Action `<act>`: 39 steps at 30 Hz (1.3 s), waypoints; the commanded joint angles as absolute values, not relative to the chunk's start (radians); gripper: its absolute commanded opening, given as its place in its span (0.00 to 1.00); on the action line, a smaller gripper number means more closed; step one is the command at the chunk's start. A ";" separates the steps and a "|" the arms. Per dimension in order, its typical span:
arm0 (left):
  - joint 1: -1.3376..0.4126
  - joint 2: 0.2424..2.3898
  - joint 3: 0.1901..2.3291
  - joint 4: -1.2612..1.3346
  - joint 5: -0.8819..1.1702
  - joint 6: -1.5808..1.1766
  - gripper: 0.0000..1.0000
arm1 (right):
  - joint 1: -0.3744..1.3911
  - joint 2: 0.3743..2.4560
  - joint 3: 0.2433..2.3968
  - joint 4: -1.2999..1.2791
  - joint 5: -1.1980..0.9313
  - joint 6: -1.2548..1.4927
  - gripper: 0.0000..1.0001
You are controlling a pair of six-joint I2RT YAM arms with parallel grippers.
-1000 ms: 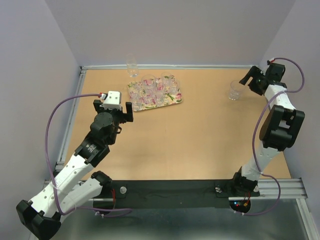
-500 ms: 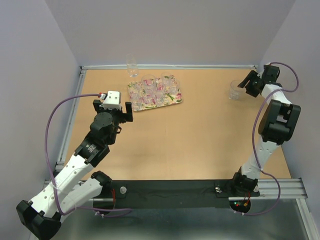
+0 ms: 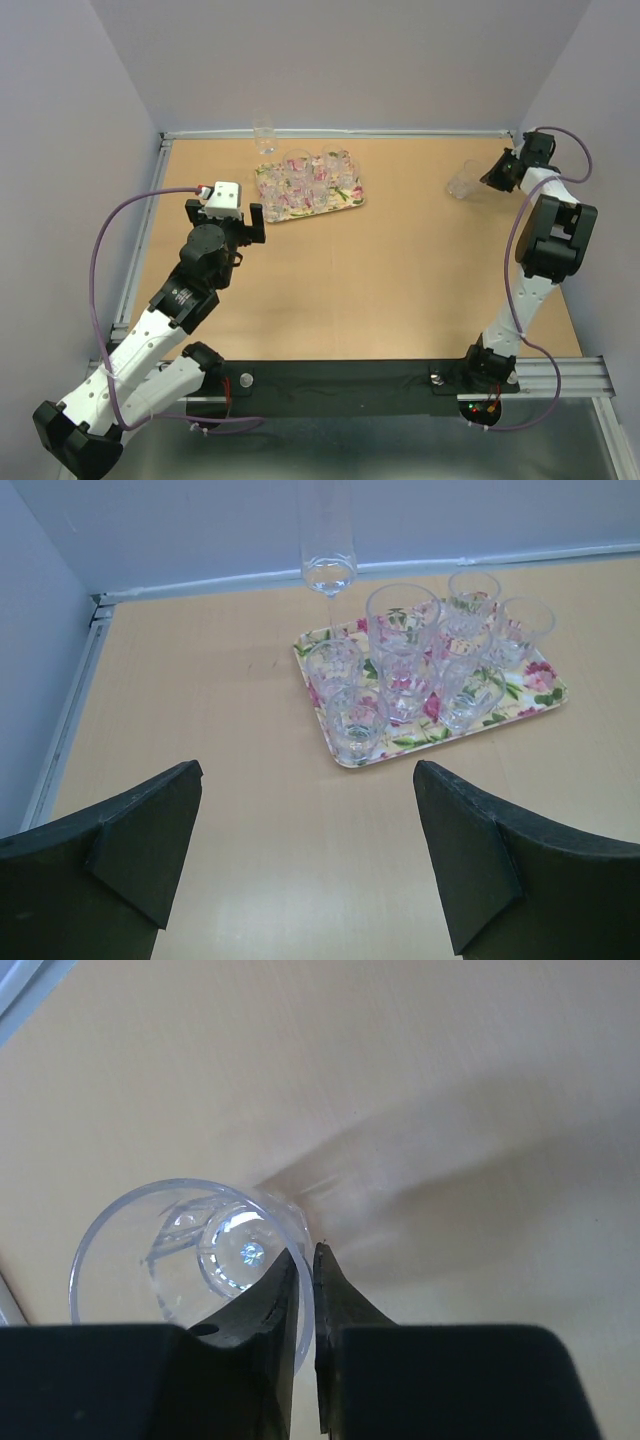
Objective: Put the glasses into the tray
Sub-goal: Grab a glass with a robot arm, then place the glass into the tray
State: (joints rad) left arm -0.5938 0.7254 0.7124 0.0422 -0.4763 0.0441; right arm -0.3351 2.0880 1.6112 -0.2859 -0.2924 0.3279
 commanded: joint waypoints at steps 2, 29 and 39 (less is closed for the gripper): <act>-0.587 0.721 0.700 0.104 -0.491 0.046 0.99 | -0.339 2.076 1.661 -0.258 -0.331 0.282 0.07; -0.584 0.707 0.696 0.106 -0.486 0.046 0.99 | -0.184 1.810 1.519 -0.262 -0.828 -0.087 0.00; -0.584 0.709 0.693 0.106 -0.488 0.048 0.99 | -0.061 1.755 1.500 -0.276 -0.770 -0.153 0.00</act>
